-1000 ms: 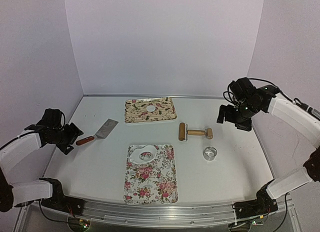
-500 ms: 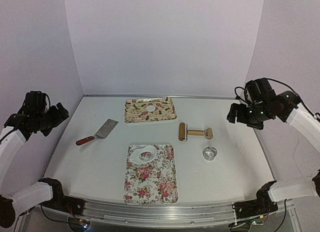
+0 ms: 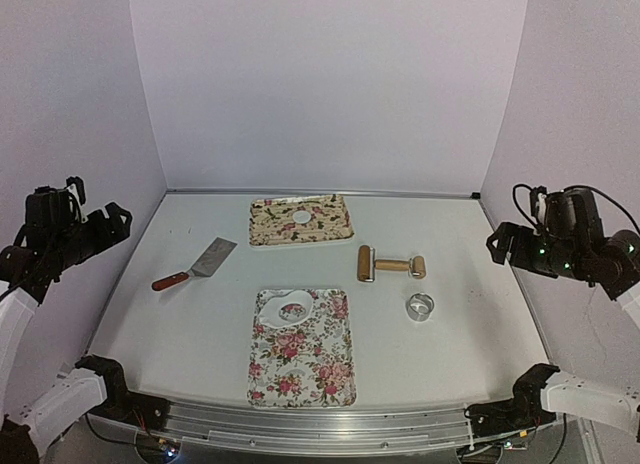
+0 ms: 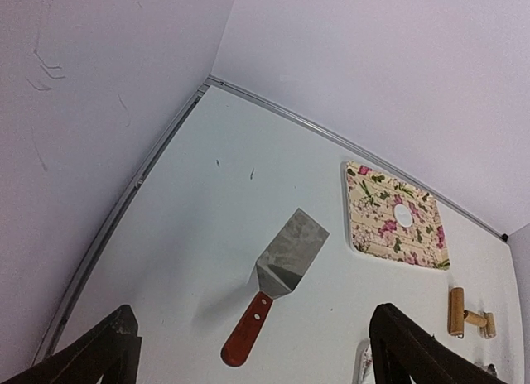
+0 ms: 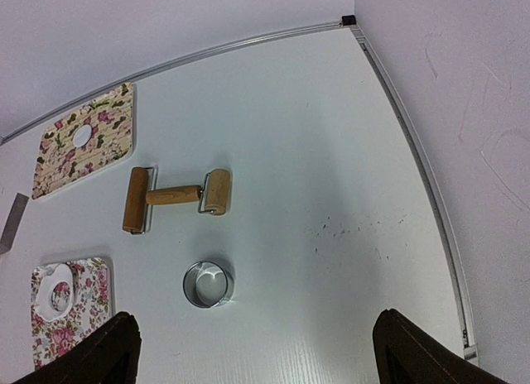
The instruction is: Roll out the dumpling wrappers from the dough
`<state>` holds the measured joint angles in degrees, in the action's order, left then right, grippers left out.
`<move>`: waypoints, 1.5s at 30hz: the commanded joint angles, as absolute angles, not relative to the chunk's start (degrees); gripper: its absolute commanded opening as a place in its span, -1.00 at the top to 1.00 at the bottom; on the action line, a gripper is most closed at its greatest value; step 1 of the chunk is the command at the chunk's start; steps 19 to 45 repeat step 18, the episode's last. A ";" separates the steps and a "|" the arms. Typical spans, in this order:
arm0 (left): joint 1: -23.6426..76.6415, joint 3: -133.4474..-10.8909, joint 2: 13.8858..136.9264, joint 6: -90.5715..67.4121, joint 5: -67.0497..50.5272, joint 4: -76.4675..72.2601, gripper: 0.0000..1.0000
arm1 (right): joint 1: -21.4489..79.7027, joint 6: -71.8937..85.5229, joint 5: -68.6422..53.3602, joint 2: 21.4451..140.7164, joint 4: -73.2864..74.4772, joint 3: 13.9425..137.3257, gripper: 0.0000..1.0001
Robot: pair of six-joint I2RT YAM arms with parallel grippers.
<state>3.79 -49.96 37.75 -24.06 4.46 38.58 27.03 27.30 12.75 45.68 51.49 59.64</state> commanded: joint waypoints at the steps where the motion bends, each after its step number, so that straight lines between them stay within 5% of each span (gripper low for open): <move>1: 3.63 -49.17 37.19 -22.17 2.85 35.78 -0.91 | 26.94 25.41 15.26 42.19 50.37 57.82 -0.97; 45: 3.69 -47.77 37.31 -22.64 1.17 34.72 -0.91 | 26.96 27.60 15.69 40.26 50.80 56.97 -0.96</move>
